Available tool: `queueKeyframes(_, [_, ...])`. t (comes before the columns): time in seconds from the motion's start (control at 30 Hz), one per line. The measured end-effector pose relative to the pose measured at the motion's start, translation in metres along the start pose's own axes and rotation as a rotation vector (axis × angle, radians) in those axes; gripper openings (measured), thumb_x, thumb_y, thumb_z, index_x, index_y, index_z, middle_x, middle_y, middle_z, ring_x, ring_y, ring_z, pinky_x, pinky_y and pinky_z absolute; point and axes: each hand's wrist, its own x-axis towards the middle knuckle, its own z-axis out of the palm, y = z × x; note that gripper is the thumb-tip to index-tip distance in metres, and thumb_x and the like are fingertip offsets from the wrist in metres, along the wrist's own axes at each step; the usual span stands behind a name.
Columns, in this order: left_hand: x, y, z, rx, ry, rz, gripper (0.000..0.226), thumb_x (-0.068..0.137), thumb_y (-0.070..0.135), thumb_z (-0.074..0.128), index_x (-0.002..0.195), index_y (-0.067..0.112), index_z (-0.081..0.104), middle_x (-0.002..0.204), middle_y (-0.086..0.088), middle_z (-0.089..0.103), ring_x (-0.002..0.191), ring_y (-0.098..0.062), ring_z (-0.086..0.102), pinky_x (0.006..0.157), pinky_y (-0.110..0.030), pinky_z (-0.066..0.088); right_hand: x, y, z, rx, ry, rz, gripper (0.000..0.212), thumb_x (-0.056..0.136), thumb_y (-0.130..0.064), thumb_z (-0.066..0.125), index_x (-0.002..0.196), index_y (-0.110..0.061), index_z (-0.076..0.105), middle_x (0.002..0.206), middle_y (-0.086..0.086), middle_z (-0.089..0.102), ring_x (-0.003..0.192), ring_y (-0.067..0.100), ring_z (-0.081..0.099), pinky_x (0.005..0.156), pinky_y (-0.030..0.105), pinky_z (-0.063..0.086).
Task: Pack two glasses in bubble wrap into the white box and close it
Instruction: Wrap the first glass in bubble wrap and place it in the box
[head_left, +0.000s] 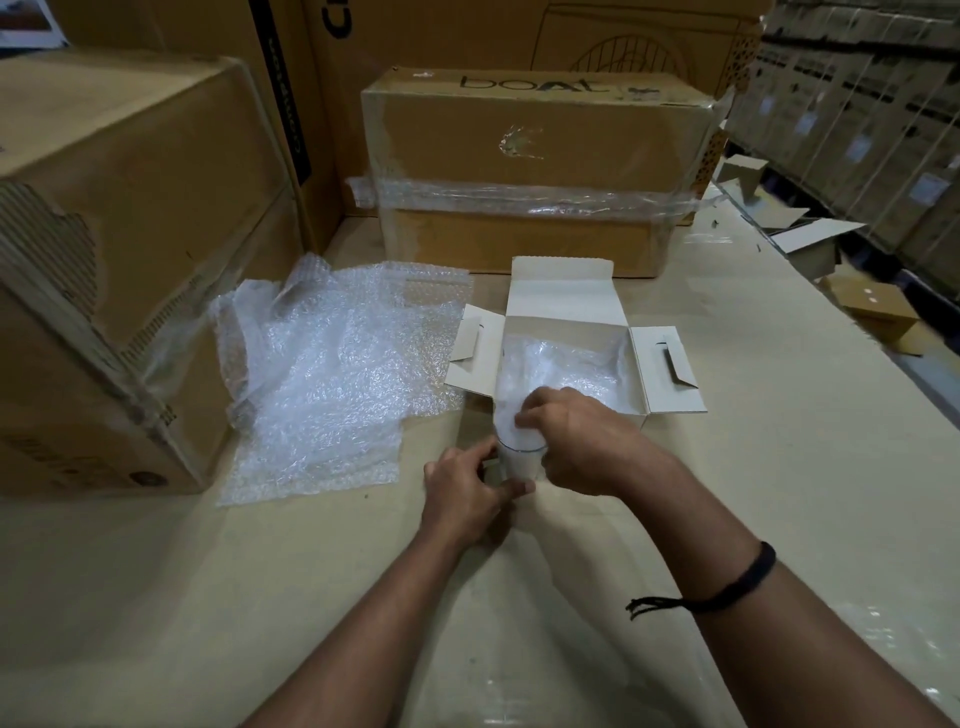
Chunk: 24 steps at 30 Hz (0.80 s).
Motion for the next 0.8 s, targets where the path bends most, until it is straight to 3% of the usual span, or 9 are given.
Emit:
queueKeyframes(0.13, [-0.001, 0.005, -0.003, 0.009, 0.016, 0.0, 0.043, 0.063, 0.058, 0.078, 0.1, 0.041, 0.065, 0.084, 0.016, 0.059, 0.092, -0.014, 0.055, 0.079, -0.03, 0.029, -0.011, 0.003, -0.004, 0.11, 0.238, -0.025, 0.063, 0.074, 0.003, 0.061, 0.127, -0.029, 0.049, 0.135, -0.014, 0.044, 0.105, 0.019, 0.056, 0.067, 0.028, 0.041])
queueKeyframes(0.27, [-0.001, 0.004, -0.002, 0.013, 0.012, 0.002, 0.042, 0.062, 0.061, 0.078, 0.095, 0.038, 0.064, 0.085, 0.011, 0.062, 0.092, -0.016, 0.056, 0.082, -0.033, 0.032, -0.005, -0.001, -0.004, -0.012, 0.115, -0.199, 0.076, 0.066, 0.005, 0.058, 0.133, -0.031, 0.053, 0.141, -0.017, 0.049, 0.106, 0.019, 0.052, 0.081, 0.033, 0.046])
queueKeyframes(0.33, [-0.001, 0.003, -0.002, 0.029, 0.009, 0.001, 0.05, 0.062, 0.062, 0.077, 0.104, 0.037, 0.066, 0.091, 0.008, 0.066, 0.095, -0.017, 0.056, 0.086, -0.035, 0.035, -0.003, -0.001, -0.002, -0.072, 0.08, -0.189, 0.071, 0.071, -0.002, 0.058, 0.135, -0.032, 0.052, 0.138, -0.016, 0.052, 0.098, 0.019, 0.048, 0.077, 0.03, 0.04])
queueKeyframes(0.47, [-0.001, 0.004, -0.002, 0.021, 0.009, -0.003, 0.047, 0.062, 0.06, 0.078, 0.104, 0.04, 0.066, 0.086, 0.016, 0.061, 0.097, -0.015, 0.055, 0.084, -0.033, 0.032, -0.002, 0.0, 0.002, -0.146, -0.064, -0.073, 0.055, 0.077, -0.015, 0.057, 0.13, -0.031, 0.053, 0.121, -0.005, 0.06, 0.089, 0.019, 0.037, 0.071, 0.03, 0.031])
queueKeyframes(0.57, [-0.001, 0.002, -0.001, 0.035, -0.003, -0.004, 0.051, 0.062, 0.06, 0.078, 0.107, 0.042, 0.065, 0.092, 0.014, 0.063, 0.098, -0.015, 0.053, 0.083, -0.031, 0.029, 0.006, 0.005, -0.003, 0.156, -0.156, 0.041, 0.041, 0.083, -0.026, 0.051, 0.123, -0.029, 0.061, 0.116, 0.007, 0.062, 0.105, 0.028, 0.054, 0.083, 0.036, 0.046])
queueKeyframes(0.67, [0.0, 0.002, 0.0, 0.032, -0.006, -0.013, 0.053, 0.06, 0.062, 0.078, 0.108, 0.043, 0.065, 0.095, 0.011, 0.065, 0.097, -0.014, 0.052, 0.085, -0.031, 0.031, 0.016, 0.008, -0.011, 0.308, -0.067, 0.092, 0.025, 0.095, -0.027, 0.047, 0.101, -0.018, 0.069, 0.103, 0.004, 0.07, 0.099, 0.025, 0.061, 0.085, 0.04, 0.05])
queueKeyframes(0.8, [0.0, 0.002, 0.0, 0.02, -0.008, -0.008, 0.05, 0.06, 0.064, 0.077, 0.103, 0.043, 0.065, 0.093, 0.011, 0.066, 0.095, -0.015, 0.054, 0.085, -0.033, 0.032, 0.021, 0.002, -0.005, 0.144, 0.076, 0.15, 0.027, 0.081, -0.015, 0.056, 0.101, -0.034, 0.056, 0.094, -0.008, 0.067, 0.094, 0.022, 0.059, 0.068, 0.033, 0.043])
